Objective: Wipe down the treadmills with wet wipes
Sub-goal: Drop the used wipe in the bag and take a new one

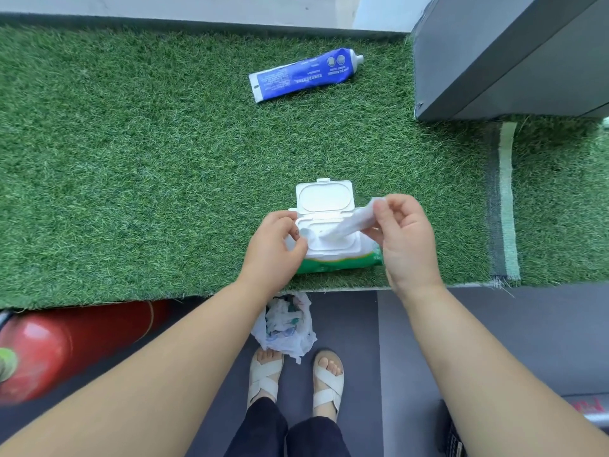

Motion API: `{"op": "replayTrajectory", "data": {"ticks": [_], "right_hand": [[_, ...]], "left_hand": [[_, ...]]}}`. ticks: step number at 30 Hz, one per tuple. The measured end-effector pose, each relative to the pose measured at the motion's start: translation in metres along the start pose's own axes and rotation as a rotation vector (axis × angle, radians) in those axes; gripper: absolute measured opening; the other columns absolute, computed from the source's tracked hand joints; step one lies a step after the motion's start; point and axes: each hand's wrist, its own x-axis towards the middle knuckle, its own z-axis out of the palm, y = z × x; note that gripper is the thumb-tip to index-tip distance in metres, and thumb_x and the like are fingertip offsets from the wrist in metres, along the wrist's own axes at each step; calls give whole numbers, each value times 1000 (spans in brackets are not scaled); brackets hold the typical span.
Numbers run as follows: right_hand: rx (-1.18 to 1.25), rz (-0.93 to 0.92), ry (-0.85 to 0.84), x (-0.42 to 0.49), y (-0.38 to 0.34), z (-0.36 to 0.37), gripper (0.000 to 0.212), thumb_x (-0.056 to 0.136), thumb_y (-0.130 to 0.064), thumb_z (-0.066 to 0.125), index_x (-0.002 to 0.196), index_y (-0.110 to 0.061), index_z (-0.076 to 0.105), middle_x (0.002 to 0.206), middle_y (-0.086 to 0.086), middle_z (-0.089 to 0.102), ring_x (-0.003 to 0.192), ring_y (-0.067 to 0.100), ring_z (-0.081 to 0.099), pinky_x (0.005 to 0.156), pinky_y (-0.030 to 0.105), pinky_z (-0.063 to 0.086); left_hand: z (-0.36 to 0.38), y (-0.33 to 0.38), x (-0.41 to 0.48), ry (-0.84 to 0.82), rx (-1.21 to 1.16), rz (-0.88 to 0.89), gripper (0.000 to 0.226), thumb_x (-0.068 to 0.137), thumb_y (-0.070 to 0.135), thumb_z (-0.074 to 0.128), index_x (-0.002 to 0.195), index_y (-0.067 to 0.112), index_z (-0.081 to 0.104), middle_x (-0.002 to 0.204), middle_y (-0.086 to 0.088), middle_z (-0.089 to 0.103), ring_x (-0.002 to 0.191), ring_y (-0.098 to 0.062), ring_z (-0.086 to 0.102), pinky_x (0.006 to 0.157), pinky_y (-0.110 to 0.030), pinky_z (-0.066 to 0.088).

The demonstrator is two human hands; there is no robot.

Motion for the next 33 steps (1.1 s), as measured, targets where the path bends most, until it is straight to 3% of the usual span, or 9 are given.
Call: {"op": "replayTrajectory", "data": {"ticks": [5,7,10,13,17,21,24,30,33], "right_hand": [[-467,-56,32,-6,9,-1,4,97,-27,52,95,-24,50,74,-8,51,63,2,46,66,27,37],[-710,-46,-125,-3,8,-2,32,86,-44,61,110,-25,50,80,-7,48,71,6,45,67,28,34],[-1193,-166,-392,-1,3,5,82,61,-69,65,128,-25,49,109,-3,48,103,16,47,87,35,43],[-1506,-240,-513,-6,7,8,63,74,-53,70,126,-24,50,122,0,45,113,24,45,86,38,45],[-1269,-223,-327,-3,17,-3,16,89,-24,63,99,-13,68,104,7,58,95,30,57,75,36,46],[-857,-201,-350,-4,12,-1,11,85,-16,69,78,-19,61,95,1,56,92,16,51,79,18,37],[-516,-70,-366,-11,2,6,18,93,-14,59,77,-22,54,82,-3,57,77,7,52,74,19,40],[-44,69,251,0,-5,-6,20,102,-20,42,84,-19,50,74,4,55,51,7,57,53,21,46],[-130,-13,421,4,-1,-16,19,101,-24,45,82,-24,49,77,-4,55,65,2,53,68,21,43]], "left_hand": [[3,2,-1,-14,13,10,25,89,11,60,69,19,46,123,2,54,106,-5,45,86,-14,30],[4,4,-2,5,8,5,31,88,11,59,66,24,42,123,2,54,105,-6,45,84,-15,30],[6,4,-2,35,14,2,27,87,10,60,67,20,44,122,0,55,101,-4,44,80,-15,29],[7,4,-2,32,6,0,21,86,10,61,71,15,48,122,-1,55,101,-5,45,80,-16,30],[5,3,-2,18,14,10,20,87,11,60,72,14,48,122,-1,55,107,-11,49,84,-17,33],[8,3,-5,37,19,8,19,87,8,59,73,13,48,123,-1,55,111,-14,50,86,-18,33],[10,2,-7,58,15,10,20,87,7,58,73,13,46,124,-1,54,111,-12,49,86,-17,31],[8,-1,-9,60,-24,23,34,87,5,58,66,23,38,118,0,53,105,-7,46,83,-12,27],[8,1,-9,54,-26,18,36,88,6,58,65,26,37,117,1,52,103,-5,43,83,-11,26]]}}
